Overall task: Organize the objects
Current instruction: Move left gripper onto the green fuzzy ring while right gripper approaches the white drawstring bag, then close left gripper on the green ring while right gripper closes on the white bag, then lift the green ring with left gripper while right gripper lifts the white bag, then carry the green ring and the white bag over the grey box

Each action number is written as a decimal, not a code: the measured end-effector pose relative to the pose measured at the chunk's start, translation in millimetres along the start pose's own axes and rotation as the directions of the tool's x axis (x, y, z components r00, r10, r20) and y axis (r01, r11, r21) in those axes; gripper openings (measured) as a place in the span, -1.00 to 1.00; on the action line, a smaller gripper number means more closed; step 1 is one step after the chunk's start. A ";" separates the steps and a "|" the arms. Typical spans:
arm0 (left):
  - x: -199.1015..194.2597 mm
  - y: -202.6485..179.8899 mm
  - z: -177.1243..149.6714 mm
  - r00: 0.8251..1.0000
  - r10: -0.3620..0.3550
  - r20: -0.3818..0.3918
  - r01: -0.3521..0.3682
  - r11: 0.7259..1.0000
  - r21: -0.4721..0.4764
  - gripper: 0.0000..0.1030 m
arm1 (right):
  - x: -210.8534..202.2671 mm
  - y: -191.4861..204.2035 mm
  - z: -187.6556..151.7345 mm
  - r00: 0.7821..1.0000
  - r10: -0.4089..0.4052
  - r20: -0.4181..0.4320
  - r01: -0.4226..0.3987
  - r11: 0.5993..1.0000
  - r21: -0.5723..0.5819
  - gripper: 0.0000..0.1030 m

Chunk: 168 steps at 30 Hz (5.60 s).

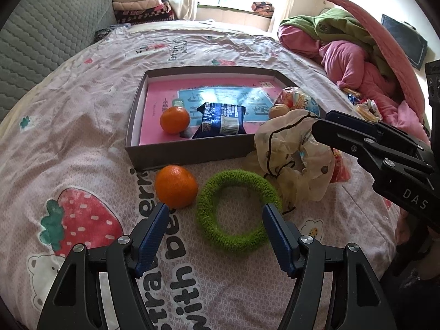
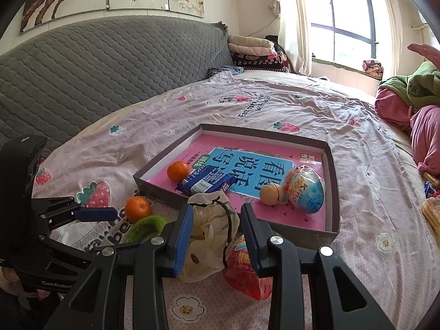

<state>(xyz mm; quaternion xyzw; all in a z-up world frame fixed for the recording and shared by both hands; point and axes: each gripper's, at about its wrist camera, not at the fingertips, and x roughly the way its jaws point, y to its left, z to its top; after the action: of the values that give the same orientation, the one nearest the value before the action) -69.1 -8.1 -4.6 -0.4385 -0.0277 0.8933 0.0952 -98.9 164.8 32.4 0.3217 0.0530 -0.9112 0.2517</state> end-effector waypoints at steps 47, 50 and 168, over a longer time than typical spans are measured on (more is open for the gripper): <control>28.8 8.9 -20.7 0.999 0.023 -0.023 -0.023 1.000 -0.014 0.34 | 23.5 18.9 -14.6 0.999 0.021 -0.048 -0.027 0.992 -0.122 -0.53; 27.6 7.8 -20.4 1.000 -0.010 -0.020 0.010 1.000 -0.015 0.04 | 22.0 17.0 -14.2 0.998 0.028 -0.050 -0.034 0.993 -0.111 -0.62; 21.8 64.3 126.1 0.957 -0.050 0.285 0.074 0.995 -0.072 -0.74 | 11.0 -54.7 63.2 0.953 -0.093 0.288 0.087 0.996 0.036 -0.71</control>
<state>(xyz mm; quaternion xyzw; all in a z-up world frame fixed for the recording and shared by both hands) -190.9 -62.6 47.3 -0.3088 -0.0914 0.9414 0.1002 -168.6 191.2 71.9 0.1850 0.0198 -0.9595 0.2114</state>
